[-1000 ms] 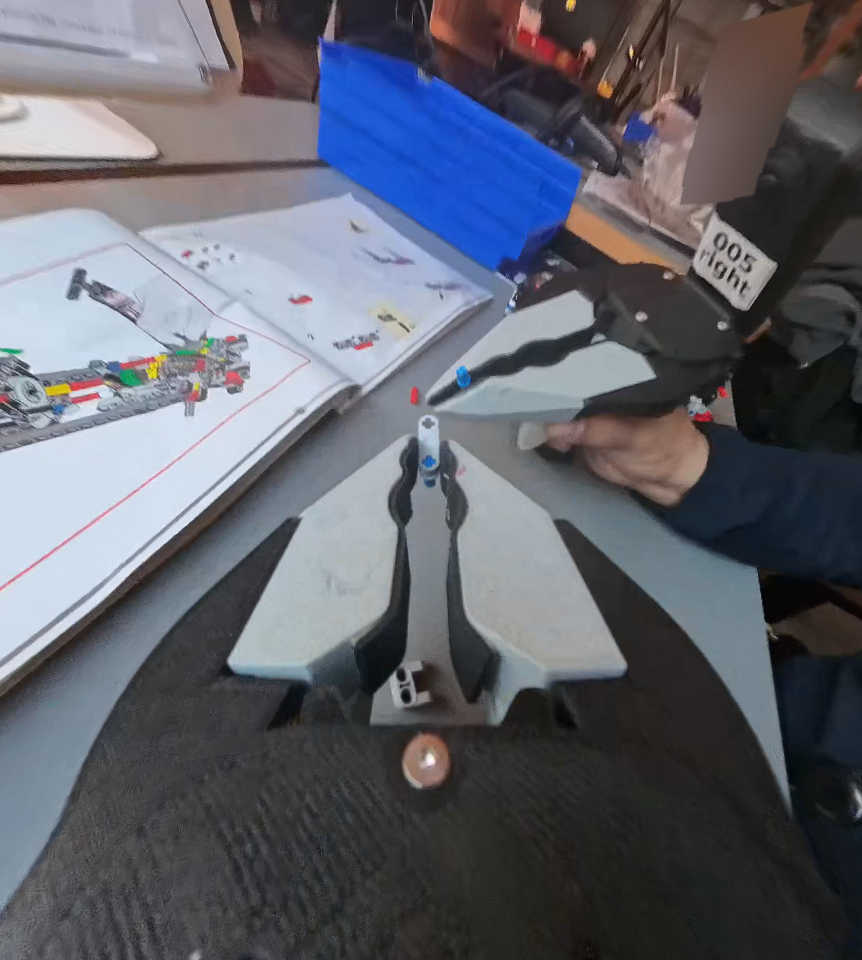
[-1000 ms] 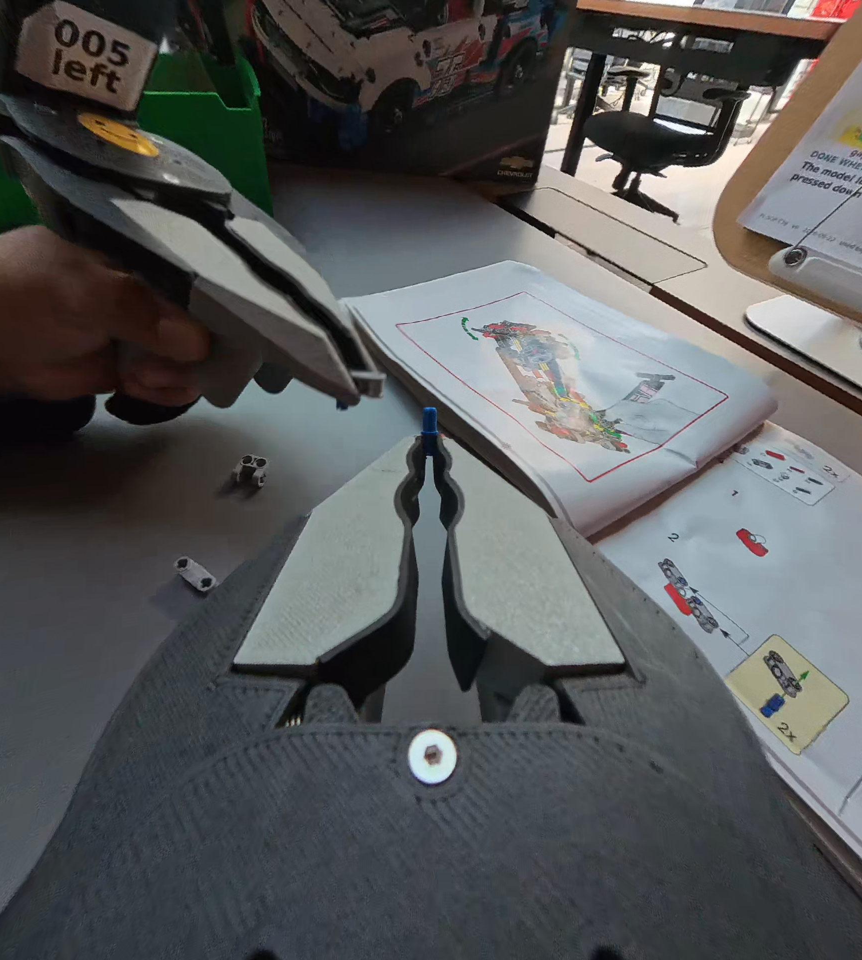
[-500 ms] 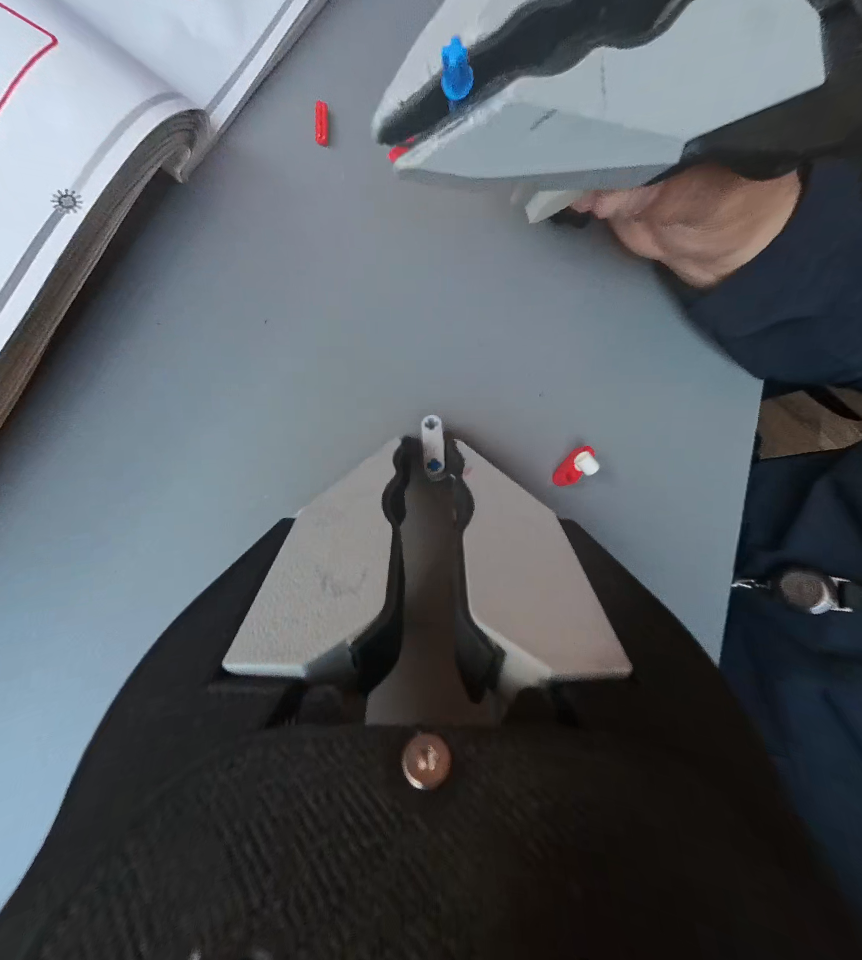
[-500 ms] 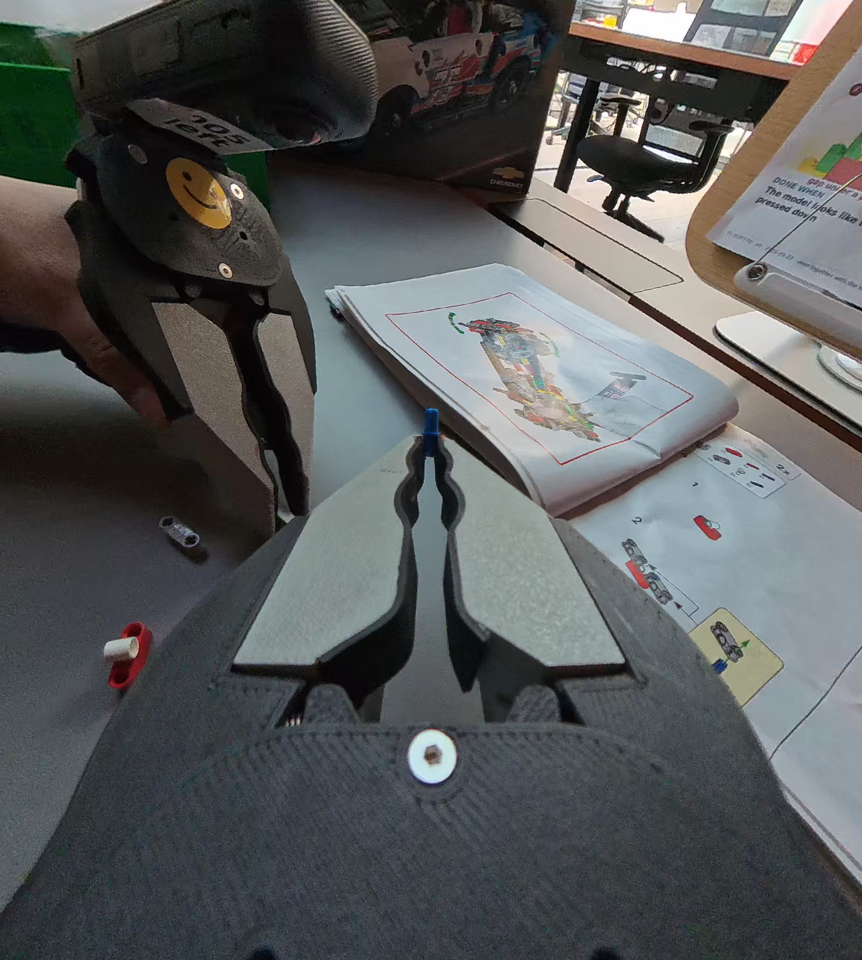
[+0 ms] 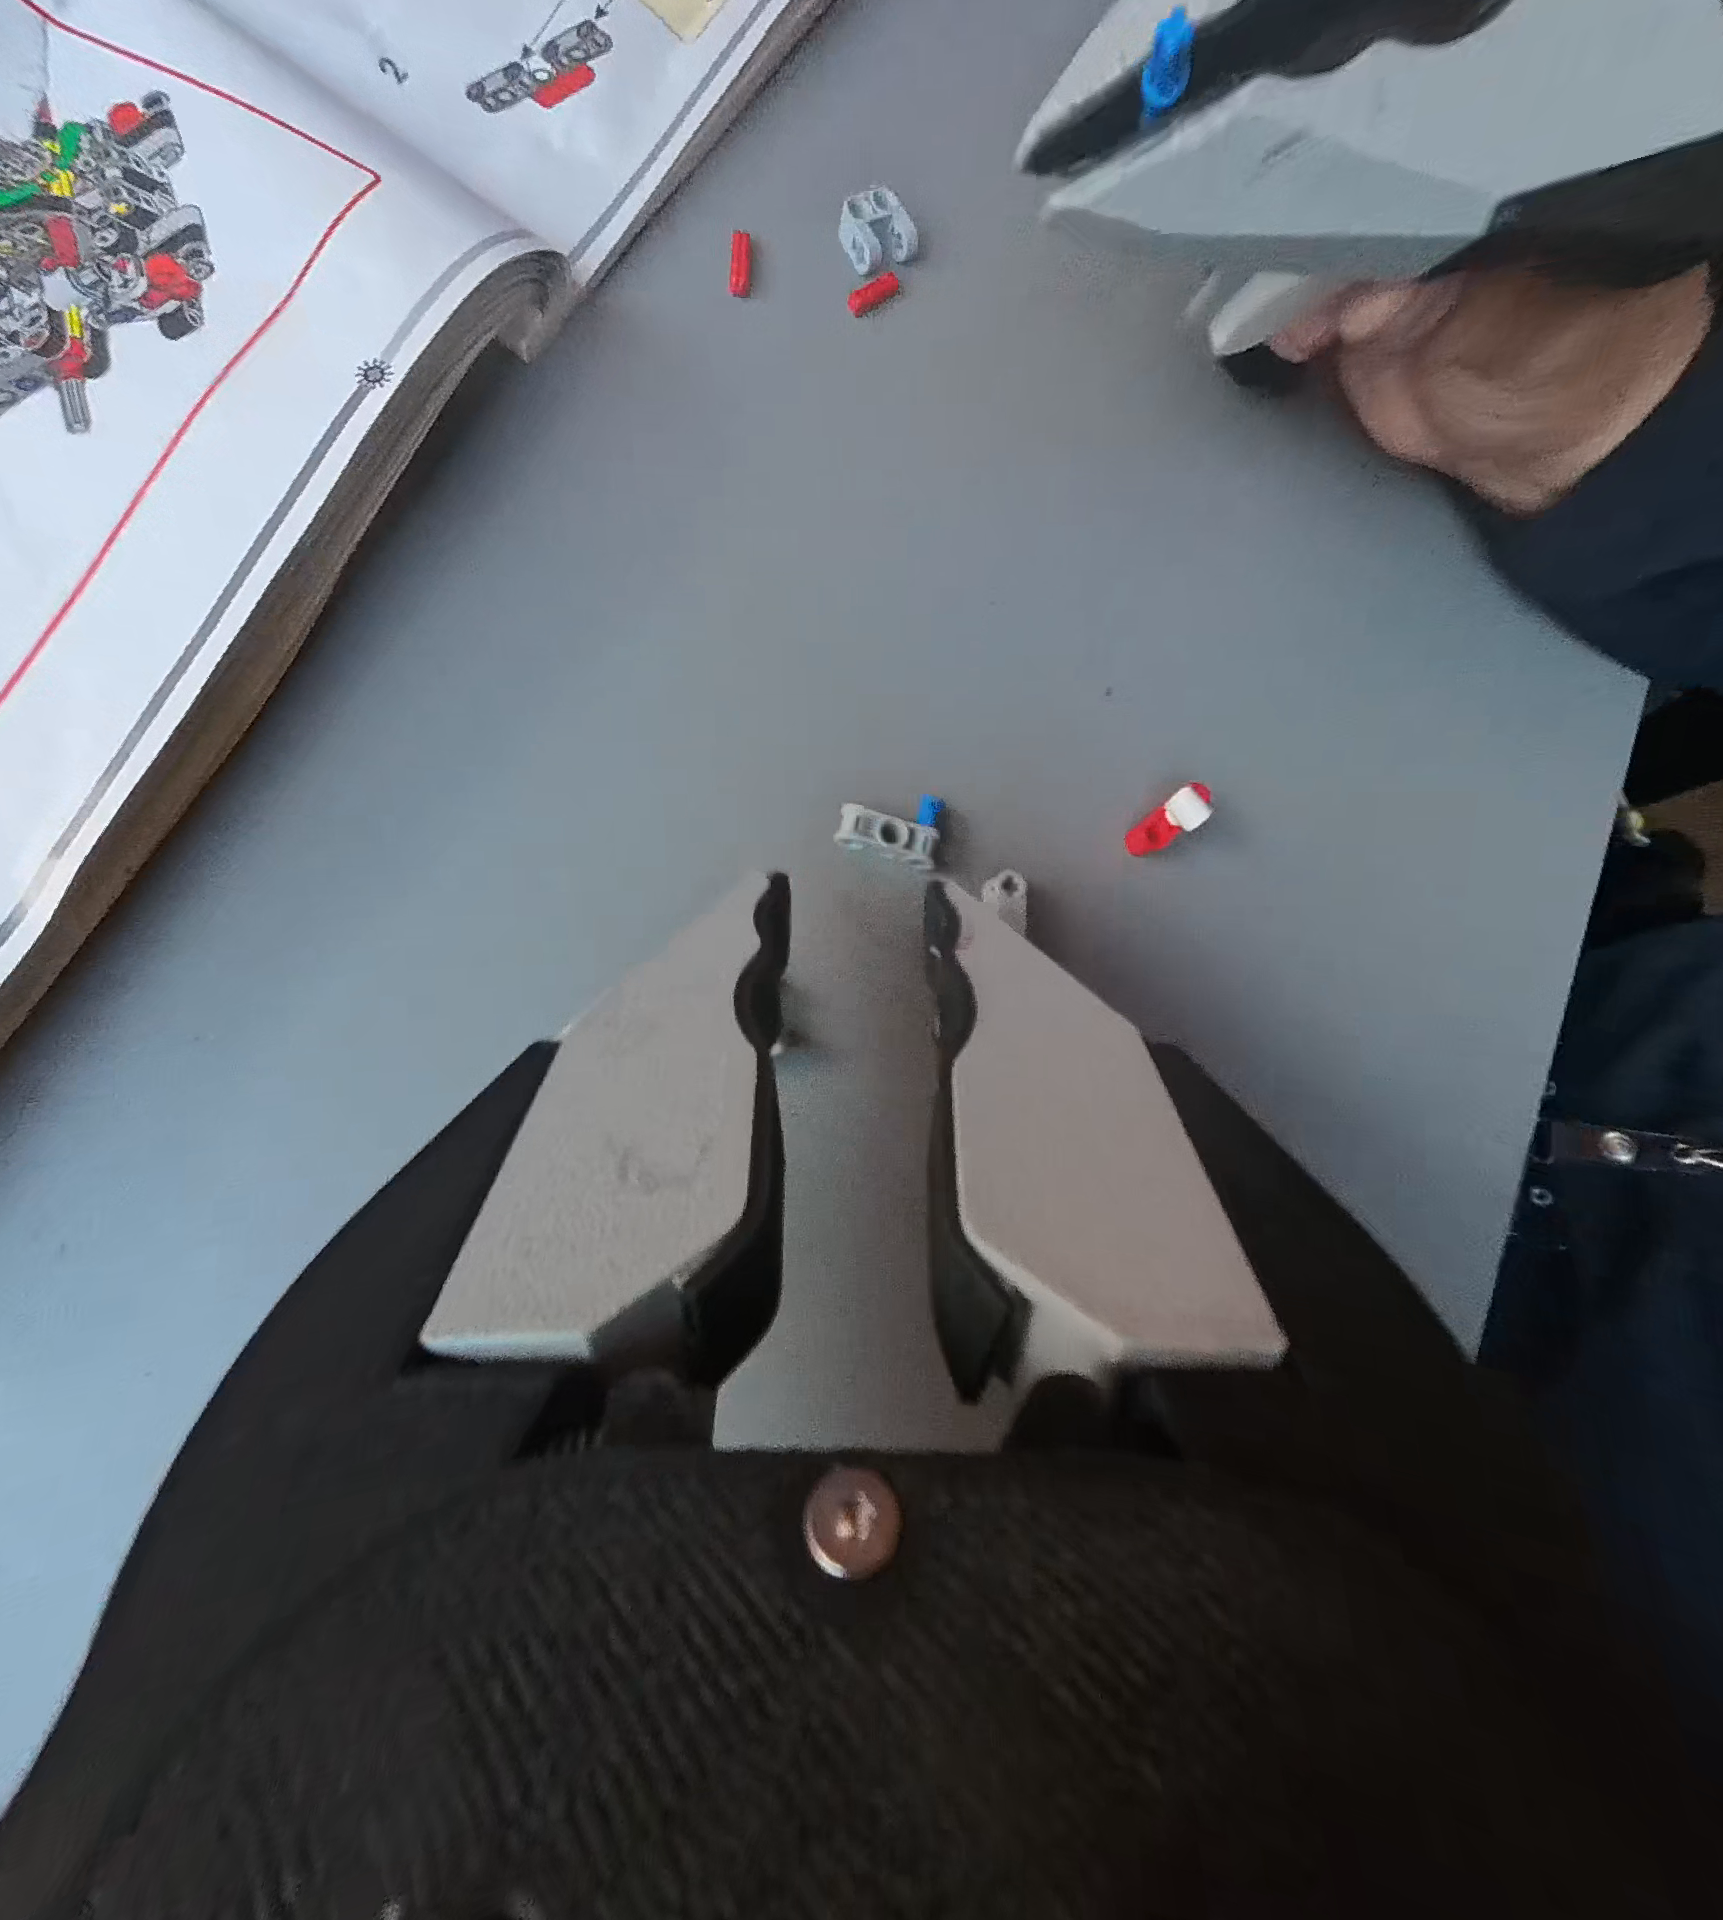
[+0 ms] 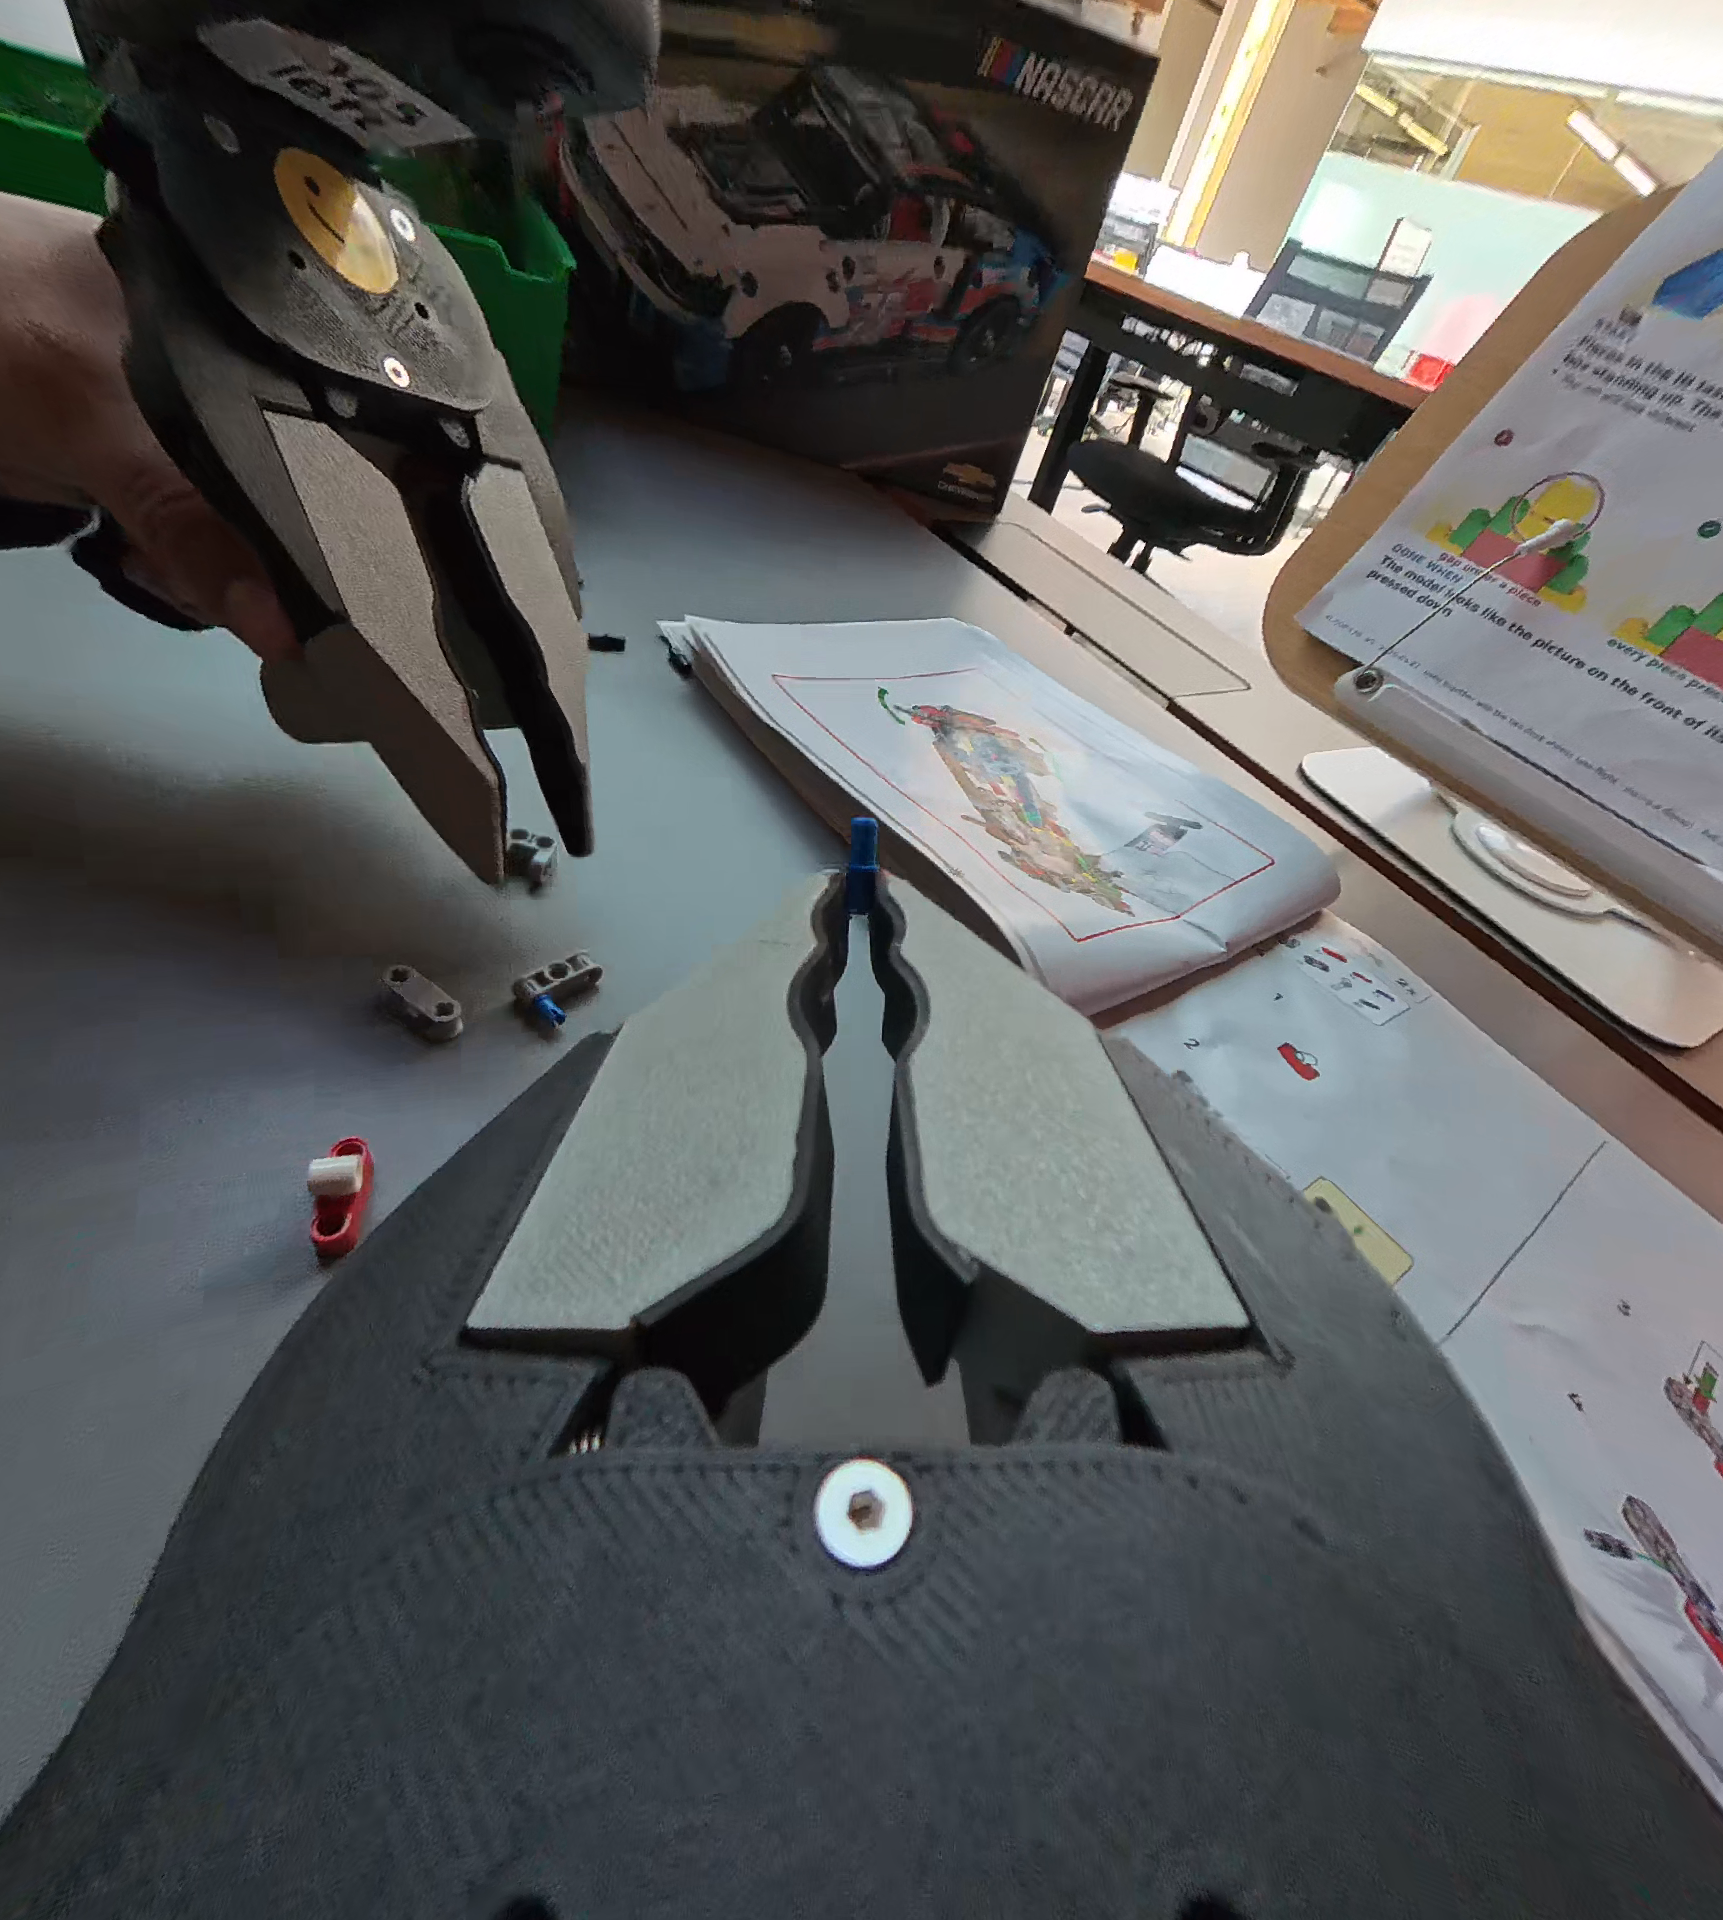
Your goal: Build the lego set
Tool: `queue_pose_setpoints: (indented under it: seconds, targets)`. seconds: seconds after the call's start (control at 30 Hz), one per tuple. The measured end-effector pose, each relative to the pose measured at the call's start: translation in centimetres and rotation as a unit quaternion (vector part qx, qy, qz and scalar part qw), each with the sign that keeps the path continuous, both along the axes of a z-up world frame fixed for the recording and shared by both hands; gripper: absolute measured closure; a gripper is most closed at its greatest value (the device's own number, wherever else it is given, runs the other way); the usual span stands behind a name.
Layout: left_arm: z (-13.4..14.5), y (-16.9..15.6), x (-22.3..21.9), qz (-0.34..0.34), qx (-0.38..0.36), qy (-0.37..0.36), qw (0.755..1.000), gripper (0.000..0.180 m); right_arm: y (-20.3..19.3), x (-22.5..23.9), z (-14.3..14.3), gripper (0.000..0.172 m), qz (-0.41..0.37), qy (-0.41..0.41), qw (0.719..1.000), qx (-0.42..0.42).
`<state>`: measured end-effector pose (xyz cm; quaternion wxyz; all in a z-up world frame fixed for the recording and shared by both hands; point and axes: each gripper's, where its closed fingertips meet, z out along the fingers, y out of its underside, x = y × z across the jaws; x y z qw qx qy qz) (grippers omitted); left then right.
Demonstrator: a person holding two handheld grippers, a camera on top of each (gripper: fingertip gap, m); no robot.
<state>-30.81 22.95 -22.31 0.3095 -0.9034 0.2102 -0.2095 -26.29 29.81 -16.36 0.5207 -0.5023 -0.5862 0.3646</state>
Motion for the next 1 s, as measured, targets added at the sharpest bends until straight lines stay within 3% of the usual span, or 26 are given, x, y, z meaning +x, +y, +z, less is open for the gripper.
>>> queue_pose_setpoints:
  seconds: [0.13, 0.4, 0.6, 0.83, 1.0]
  targets:
    - [0.0, 0.0, 0.0, -0.021, 0.026, 0.039, 0.999, 0.156, -0.4, 1.2, 1.3, 0.172, 0.008, 0.040, 0.999, -0.011]
    - [-1.7, 0.9, 1.2, -0.078, 0.008, 0.075, 0.994, 0.154, -0.6, 4.4, -2.7, 0.171, 0.026, -0.087, 0.991, -0.097]
    - [-2.3, 1.2, 1.9, -0.105, 0.014, 0.061, 0.992, 0.154, -2.2, 6.1, -5.0, 0.170, 0.085, -0.169, 0.963, -0.192]
    - [-2.3, 1.9, 3.0, -0.122, 0.020, 0.035, 0.992, 0.159, -0.2, 6.2, -5.9, 0.171, 0.036, -0.189, 0.970, -0.151]
    - [-2.2, 3.7, 6.4, -0.117, 0.010, 0.007, 0.993, 0.159, 1.6, 5.9, -4.5, 0.171, 0.006, -0.136, 0.981, -0.138]
